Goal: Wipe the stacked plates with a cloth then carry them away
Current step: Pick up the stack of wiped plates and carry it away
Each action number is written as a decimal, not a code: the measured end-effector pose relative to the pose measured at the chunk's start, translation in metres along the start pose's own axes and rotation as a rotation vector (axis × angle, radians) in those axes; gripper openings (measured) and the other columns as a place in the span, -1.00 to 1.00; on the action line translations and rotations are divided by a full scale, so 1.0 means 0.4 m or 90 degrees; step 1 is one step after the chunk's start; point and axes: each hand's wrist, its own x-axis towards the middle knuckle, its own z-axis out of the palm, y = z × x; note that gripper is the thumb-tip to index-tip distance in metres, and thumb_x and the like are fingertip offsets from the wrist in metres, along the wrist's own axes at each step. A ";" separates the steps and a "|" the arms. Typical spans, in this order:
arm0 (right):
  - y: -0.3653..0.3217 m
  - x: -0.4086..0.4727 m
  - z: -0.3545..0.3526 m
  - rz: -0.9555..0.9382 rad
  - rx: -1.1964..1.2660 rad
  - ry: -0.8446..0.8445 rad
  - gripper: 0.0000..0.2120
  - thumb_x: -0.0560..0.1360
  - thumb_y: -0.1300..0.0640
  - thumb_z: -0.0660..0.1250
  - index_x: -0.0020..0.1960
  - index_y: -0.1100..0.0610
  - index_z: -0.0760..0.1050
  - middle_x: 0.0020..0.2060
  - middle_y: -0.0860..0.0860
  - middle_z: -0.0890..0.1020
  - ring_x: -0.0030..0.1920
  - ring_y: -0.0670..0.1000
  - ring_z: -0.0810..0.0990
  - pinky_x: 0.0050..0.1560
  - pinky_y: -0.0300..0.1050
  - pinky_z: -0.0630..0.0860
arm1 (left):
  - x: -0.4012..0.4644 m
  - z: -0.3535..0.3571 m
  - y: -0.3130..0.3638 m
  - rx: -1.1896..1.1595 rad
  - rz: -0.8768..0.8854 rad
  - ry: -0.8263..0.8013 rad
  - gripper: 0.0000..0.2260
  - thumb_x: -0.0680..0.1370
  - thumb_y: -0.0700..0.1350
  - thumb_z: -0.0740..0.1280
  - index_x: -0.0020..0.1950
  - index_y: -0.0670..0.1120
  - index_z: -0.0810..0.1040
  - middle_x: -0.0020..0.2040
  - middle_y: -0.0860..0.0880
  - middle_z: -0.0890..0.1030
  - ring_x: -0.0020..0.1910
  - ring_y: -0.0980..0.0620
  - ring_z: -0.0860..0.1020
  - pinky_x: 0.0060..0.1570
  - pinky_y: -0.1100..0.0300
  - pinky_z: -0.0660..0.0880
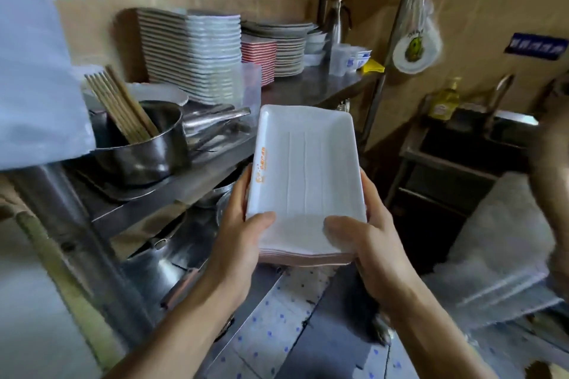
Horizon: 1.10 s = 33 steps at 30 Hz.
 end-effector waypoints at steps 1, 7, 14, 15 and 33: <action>-0.001 0.028 -0.030 0.002 0.009 -0.013 -0.23 0.25 0.35 0.25 0.32 -0.27 0.35 0.09 -0.06 0.63 0.07 0.04 0.63 -0.05 0.04 0.62 | 0.022 0.027 -0.006 -0.005 0.004 0.012 -0.36 0.27 -0.21 0.24 0.34 0.16 0.41 0.13 0.09 0.63 0.10 0.08 0.58 -0.02 0.20 0.49; -0.009 0.194 -0.173 0.017 0.011 -0.074 -0.25 0.21 0.29 0.26 0.29 -0.29 0.37 0.07 -0.02 0.64 0.07 0.12 0.63 0.00 0.15 0.61 | 0.145 0.159 -0.043 -0.009 0.023 0.060 -0.36 0.28 -0.23 0.24 0.32 0.20 0.42 0.08 0.15 0.64 0.04 0.14 0.61 -0.15 0.36 0.51; 0.011 0.394 -0.275 0.026 0.018 -0.066 -0.25 0.18 0.27 0.26 0.29 -0.27 0.39 0.03 0.05 0.65 0.05 0.27 0.59 0.04 0.28 0.52 | 0.328 0.248 -0.086 -0.006 0.011 0.079 -0.42 0.31 -0.21 0.25 0.28 0.22 0.44 0.11 0.03 0.65 0.10 -0.02 0.61 0.00 0.07 0.48; 0.018 0.428 -0.289 0.025 0.020 -0.070 -0.25 0.18 0.28 0.26 0.29 -0.27 0.39 0.04 0.04 0.65 0.05 0.23 0.61 0.02 0.28 0.56 | 0.360 0.258 -0.095 -0.009 0.011 0.086 -0.42 0.32 -0.23 0.26 0.30 0.18 0.44 0.12 0.00 0.64 0.11 -0.07 0.60 0.03 0.03 0.49; -0.012 1.095 -0.366 0.000 0.049 -0.188 -0.23 0.20 0.31 0.28 0.35 -0.16 0.37 0.08 0.01 0.65 0.06 0.12 0.63 0.06 0.18 0.57 | 0.960 0.340 -0.083 0.017 0.106 0.243 -0.36 0.26 -0.20 0.26 0.34 0.15 0.42 0.15 0.05 0.63 0.14 -0.02 0.58 0.13 -0.01 0.48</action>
